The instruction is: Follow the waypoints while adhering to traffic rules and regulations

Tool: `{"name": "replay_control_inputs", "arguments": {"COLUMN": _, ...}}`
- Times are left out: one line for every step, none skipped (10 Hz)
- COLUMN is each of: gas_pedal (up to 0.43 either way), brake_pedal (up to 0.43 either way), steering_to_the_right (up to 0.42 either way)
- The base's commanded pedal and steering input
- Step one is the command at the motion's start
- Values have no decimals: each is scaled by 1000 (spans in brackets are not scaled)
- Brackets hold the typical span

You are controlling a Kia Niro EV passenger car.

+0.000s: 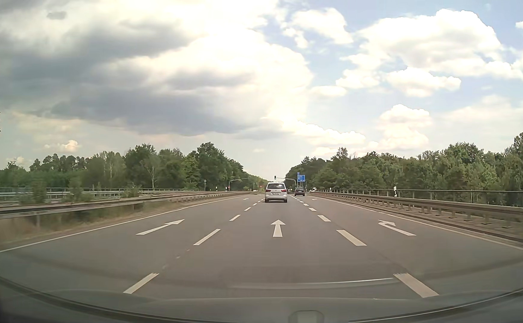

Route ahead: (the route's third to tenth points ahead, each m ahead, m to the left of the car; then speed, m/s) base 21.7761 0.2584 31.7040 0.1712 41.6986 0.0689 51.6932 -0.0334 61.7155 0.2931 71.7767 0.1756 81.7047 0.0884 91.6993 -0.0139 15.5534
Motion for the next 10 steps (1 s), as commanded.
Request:
{"name": "replay_control_inputs", "arguments": {"gas_pedal": 87, "brake_pedal": 37, "steering_to_the_right": -2}}
{"name": "replay_control_inputs", "arguments": {"gas_pedal": 67, "brake_pedal": 37, "steering_to_the_right": -3}}
{"name": "replay_control_inputs", "arguments": {"gas_pedal": 20, "brake_pedal": 37, "steering_to_the_right": -2}}
{"name": "replay_control_inputs", "arguments": {"gas_pedal": 0, "brake_pedal": 37, "steering_to_the_right": -2}}
{"name": "replay_control_inputs", "arguments": {"gas_pedal": 0, "brake_pedal": 37, "steering_to_the_right": -1}}
{"name": "replay_control_inputs", "arguments": {"gas_pedal": 0, "brake_pedal": 37, "steering_to_the_right": -1}}
{"name": "replay_control_inputs", "arguments": {"gas_pedal": 0, "brake_pedal": 37, "steering_to_the_right": 0}}
{"name": "replay_control_inputs", "arguments": {"gas_pedal": 0, "brake_pedal": 37, "steering_to_the_right": 0}}
{"name": "replay_control_inputs", "arguments": {"gas_pedal": 0, "brake_pedal": 37, "steering_to_the_right": 1}}
{"name": "replay_control_inputs", "arguments": {"gas_pedal": 0, "brake_pedal": 30, "steering_to_the_right": 1}}
